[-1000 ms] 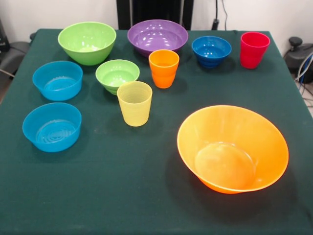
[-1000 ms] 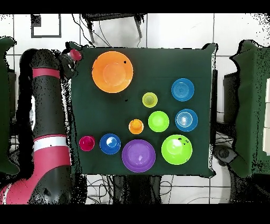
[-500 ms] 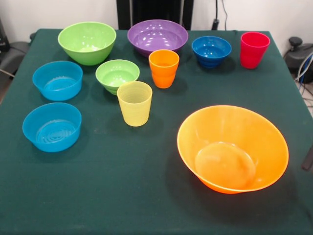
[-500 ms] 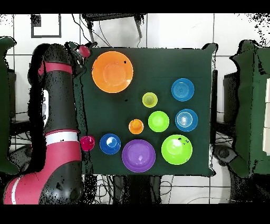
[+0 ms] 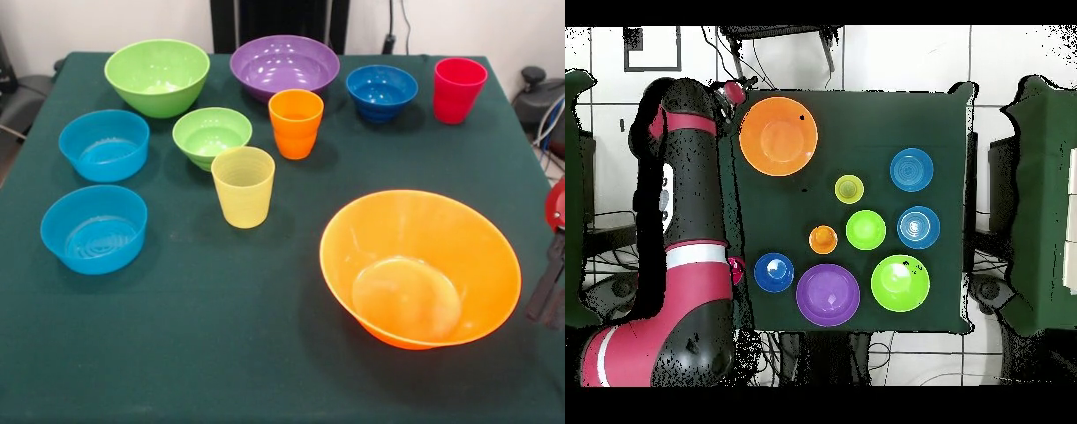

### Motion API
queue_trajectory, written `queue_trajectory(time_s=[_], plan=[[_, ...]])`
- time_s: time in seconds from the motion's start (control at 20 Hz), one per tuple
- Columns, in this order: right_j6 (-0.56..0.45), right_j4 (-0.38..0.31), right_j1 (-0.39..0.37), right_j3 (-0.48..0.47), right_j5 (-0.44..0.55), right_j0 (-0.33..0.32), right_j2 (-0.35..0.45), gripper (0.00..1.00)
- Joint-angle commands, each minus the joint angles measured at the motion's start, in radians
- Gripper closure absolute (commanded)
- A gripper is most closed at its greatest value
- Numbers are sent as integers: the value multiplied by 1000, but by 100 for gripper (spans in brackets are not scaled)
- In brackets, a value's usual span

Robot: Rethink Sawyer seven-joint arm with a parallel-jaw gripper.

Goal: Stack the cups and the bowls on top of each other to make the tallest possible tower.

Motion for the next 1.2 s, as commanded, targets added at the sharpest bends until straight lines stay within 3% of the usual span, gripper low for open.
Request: queue_trajectory(time_s=[0.05, 0.7, 1.2], plan=[[-305, 43, -30, 92, -22, -26, 154, 0], [-241, 54, -74, 201, 24, -11, 110, 0], [-162, 5, -118, 329, -85, -12, 88, 0]])
